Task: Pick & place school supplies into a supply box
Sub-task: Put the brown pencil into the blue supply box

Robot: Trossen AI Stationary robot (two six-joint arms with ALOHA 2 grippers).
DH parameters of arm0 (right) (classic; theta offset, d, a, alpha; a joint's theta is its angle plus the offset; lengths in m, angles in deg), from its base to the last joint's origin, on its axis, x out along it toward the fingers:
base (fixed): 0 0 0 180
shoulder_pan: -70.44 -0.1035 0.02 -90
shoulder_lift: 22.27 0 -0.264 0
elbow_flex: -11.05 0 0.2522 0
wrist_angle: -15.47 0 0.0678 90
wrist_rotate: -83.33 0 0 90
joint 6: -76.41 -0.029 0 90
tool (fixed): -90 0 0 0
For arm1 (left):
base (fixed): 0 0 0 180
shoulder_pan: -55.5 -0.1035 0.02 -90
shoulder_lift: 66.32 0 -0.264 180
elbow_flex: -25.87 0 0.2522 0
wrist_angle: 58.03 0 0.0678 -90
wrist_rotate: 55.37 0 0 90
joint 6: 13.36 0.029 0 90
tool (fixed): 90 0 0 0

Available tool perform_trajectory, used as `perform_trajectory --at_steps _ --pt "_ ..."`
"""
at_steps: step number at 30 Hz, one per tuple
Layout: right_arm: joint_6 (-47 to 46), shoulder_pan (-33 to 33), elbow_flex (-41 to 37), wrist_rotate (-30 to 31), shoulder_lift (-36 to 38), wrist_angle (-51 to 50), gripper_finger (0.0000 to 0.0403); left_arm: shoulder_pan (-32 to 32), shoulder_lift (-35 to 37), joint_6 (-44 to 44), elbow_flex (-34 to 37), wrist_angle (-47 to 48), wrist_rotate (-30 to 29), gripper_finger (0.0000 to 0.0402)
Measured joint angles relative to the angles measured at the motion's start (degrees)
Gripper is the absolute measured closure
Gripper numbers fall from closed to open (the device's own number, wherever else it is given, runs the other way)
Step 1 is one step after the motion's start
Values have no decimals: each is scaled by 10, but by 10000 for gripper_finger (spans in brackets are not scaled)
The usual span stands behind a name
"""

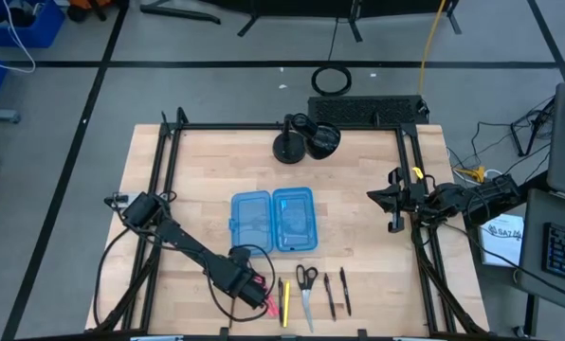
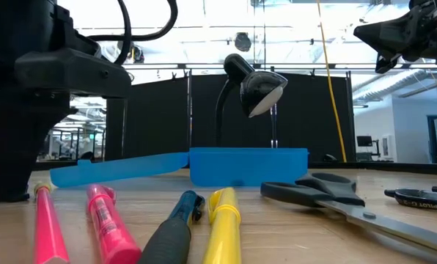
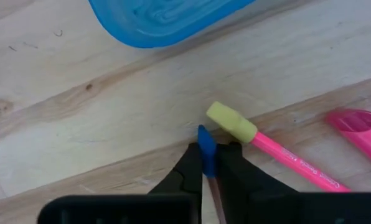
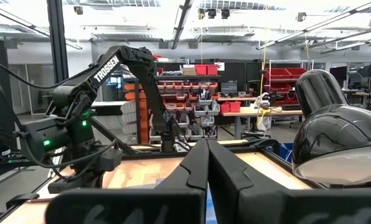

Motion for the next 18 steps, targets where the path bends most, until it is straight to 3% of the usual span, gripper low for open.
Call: perform_trajectory --at_steps 4,8,12,18 --pt "0 0 0 0 0 0 403 9 31 -4 5 15 -33 365" --pt "0 0 0 0 0 0 403 13 76 -5 4 35 -81 383" --pt "0 0 0 0 0 -1 403 17 117 -6 3 34 -92 384" --pt "0 0 0 0 0 0 403 8 185 10 2 28 -173 377"
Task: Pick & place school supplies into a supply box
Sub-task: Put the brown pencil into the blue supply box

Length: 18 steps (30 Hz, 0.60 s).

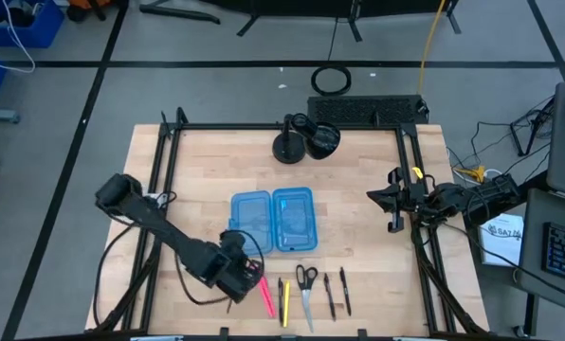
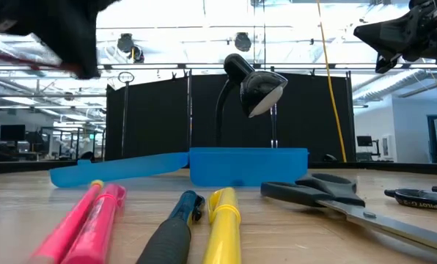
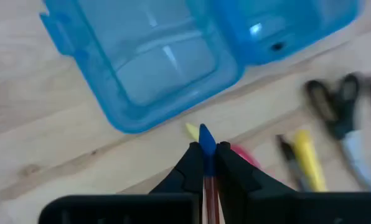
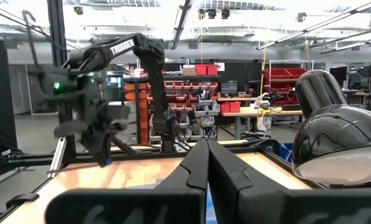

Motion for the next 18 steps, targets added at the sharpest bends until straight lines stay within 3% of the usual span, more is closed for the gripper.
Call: perform_trajectory --at_steps 3,7,13,18 --pt "0 0 0 0 0 4 403 -19 29 19 -1 -38 -38 378" --pt "0 0 0 0 0 4 403 -70 45 97 -1 -112 -41 380" --pt "0 0 0 0 0 4 403 -170 32 235 -2 -257 -7 380" --pt "5 0 0 0 0 4 403 -244 6 265 -2 -289 17 382"
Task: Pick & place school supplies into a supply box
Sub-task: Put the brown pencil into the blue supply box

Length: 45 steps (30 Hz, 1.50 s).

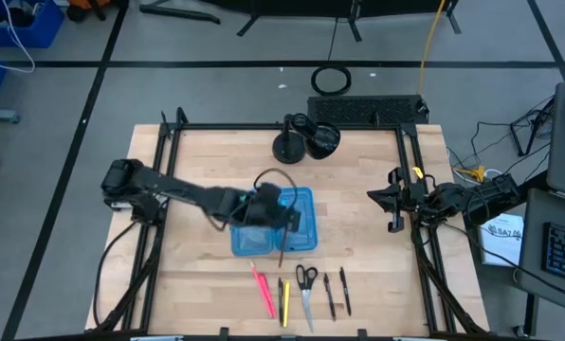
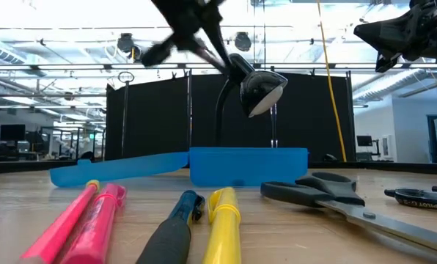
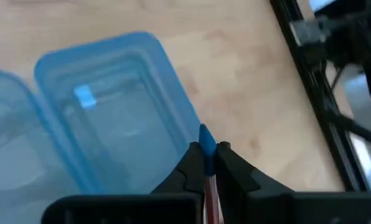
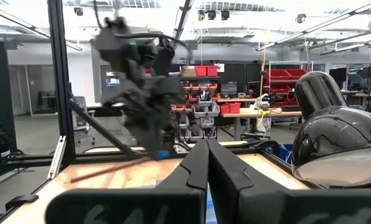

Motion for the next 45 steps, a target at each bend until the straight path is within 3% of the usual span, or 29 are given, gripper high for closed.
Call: perform_trajectory --at_steps 7,15,29,45 --pt "26 0 0 0 0 -2 403 -71 -51 -11 0 5 34 383" --pt "29 0 0 0 0 29 403 -109 -88 -17 0 -12 45 381" --pt "25 0 0 -1 0 30 403 -92 -98 -64 0 1 -7 383" --pt "26 0 0 -2 -1 30 403 -84 -141 -89 0 45 5 376"
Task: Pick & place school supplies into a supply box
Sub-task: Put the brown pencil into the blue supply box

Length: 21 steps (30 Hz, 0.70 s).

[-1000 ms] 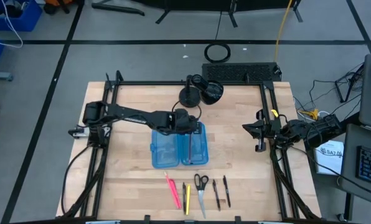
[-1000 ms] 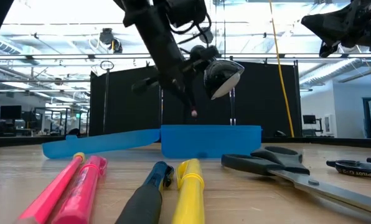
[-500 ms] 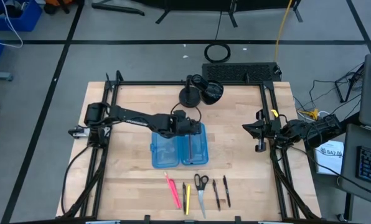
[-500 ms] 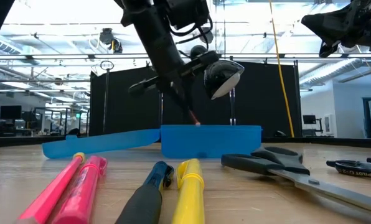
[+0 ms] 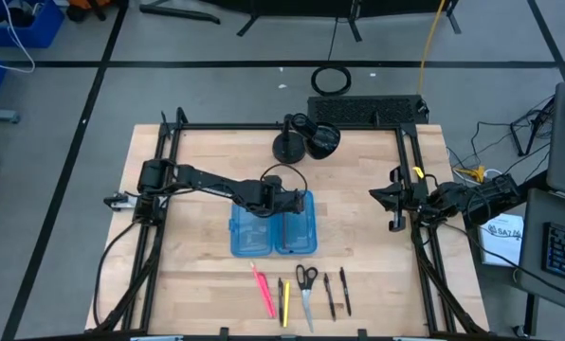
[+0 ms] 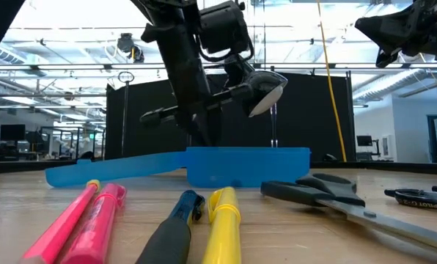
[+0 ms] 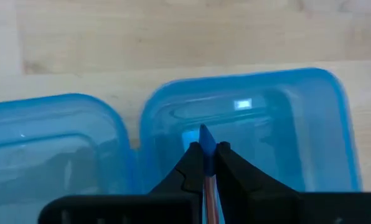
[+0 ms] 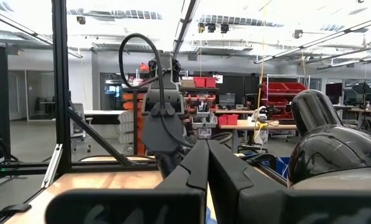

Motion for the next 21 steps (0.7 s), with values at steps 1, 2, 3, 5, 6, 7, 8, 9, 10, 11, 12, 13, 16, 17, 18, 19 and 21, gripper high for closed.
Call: perform_trajectory --at_steps 1,2,3,5,6,7,8,9,10,11,12,13,16,17,18,19,21 --pt "0 0 0 0 0 0 403 0 -2 1 0 -1 -2 376" --pt "0 0 0 0 0 0 403 -1 -3 2 0 0 -2 376" --pt "0 0 0 0 0 0 403 -3 -4 4 0 3 0 376" --pt "1 0 0 0 0 0 403 -6 -5 10 0 3 4 376" --pt "1 0 0 0 0 0 403 -6 -7 14 0 -2 4 376" --pt "1 0 0 0 0 0 403 -6 -9 18 0 -4 4 376" --pt "1 0 0 0 0 0 403 -6 -11 21 0 -3 5 376" --pt "1 0 0 0 0 0 403 -6 -12 24 0 -2 5 376" --pt "0 0 0 0 0 0 403 -6 -12 27 0 -3 5 376" --pt "-1 0 0 0 0 -1 403 -6 -12 28 0 -5 5 376" --pt "-1 0 0 0 0 -1 403 -5 -12 28 0 -8 5 376" --pt "-1 0 0 0 0 -2 403 -5 -13 26 0 -8 6 376" --pt "-1 0 0 0 0 -3 403 -6 -15 26 0 -5 11 376" --pt "-1 0 0 0 0 -3 403 -6 -15 26 0 -5 10 376" --pt "-1 0 0 0 0 -3 403 -6 -15 28 0 -6 10 376" --pt "-1 0 0 0 0 -4 403 -6 -15 28 0 -6 10 376" --pt "-1 0 0 0 0 -4 403 -6 -15 31 0 -6 12 376"
